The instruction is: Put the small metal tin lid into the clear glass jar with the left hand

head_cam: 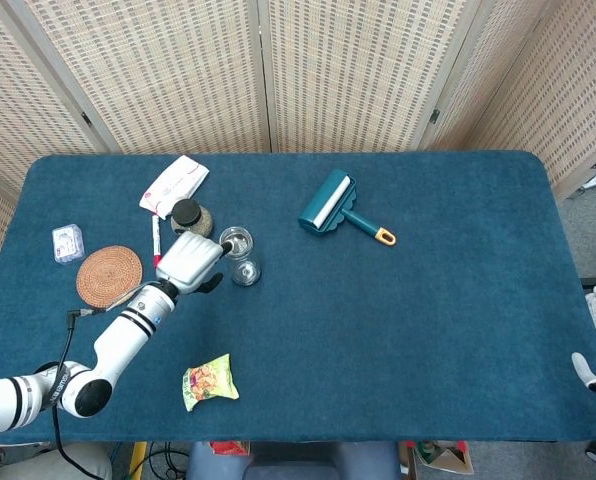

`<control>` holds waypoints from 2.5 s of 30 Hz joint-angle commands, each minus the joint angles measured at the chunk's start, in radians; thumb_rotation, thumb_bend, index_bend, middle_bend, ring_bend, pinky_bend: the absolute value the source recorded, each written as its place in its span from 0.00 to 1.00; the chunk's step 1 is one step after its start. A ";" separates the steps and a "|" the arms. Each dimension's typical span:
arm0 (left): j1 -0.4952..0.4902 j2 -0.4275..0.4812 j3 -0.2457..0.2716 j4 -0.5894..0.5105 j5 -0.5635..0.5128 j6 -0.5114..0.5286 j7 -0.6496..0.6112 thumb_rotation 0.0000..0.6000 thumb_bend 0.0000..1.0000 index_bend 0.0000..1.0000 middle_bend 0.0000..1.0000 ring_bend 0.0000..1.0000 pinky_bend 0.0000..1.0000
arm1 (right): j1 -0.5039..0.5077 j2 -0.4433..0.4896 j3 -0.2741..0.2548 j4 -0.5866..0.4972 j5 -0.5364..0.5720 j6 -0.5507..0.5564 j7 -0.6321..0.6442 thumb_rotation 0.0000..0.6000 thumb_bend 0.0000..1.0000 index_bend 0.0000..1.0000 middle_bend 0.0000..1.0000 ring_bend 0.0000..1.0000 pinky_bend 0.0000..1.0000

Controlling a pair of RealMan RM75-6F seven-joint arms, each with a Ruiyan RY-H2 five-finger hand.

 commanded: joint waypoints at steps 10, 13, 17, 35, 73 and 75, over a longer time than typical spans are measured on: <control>-0.002 -0.003 0.003 -0.001 -0.007 0.000 0.007 1.00 0.43 0.30 1.00 0.98 1.00 | -0.001 0.001 0.001 -0.002 0.000 0.003 0.000 1.00 0.29 0.01 0.17 0.04 0.05; -0.001 -0.002 0.002 -0.003 -0.007 0.002 0.006 1.00 0.43 0.30 1.00 0.98 1.00 | -0.001 0.001 0.001 -0.002 -0.001 0.004 0.000 1.00 0.29 0.01 0.17 0.04 0.05; 0.002 0.008 -0.008 -0.012 -0.005 0.013 -0.003 1.00 0.43 0.30 1.00 0.98 1.00 | -0.003 0.002 0.001 -0.002 0.000 0.005 0.001 1.00 0.29 0.01 0.17 0.04 0.05; 0.100 0.089 -0.038 -0.098 0.058 0.149 -0.091 1.00 0.43 0.31 0.95 0.90 1.00 | -0.001 0.014 0.000 -0.005 0.001 -0.003 0.007 1.00 0.29 0.01 0.17 0.04 0.05; 0.695 0.062 0.152 -0.086 0.410 0.676 -0.281 1.00 0.38 0.25 0.27 0.26 0.36 | 0.082 0.015 -0.015 -0.040 -0.012 -0.134 -0.045 1.00 0.29 0.01 0.17 0.04 0.05; 0.703 0.063 0.146 -0.088 0.419 0.676 -0.288 1.00 0.38 0.25 0.27 0.26 0.36 | 0.080 0.018 -0.016 -0.048 -0.018 -0.127 -0.050 1.00 0.29 0.01 0.17 0.04 0.05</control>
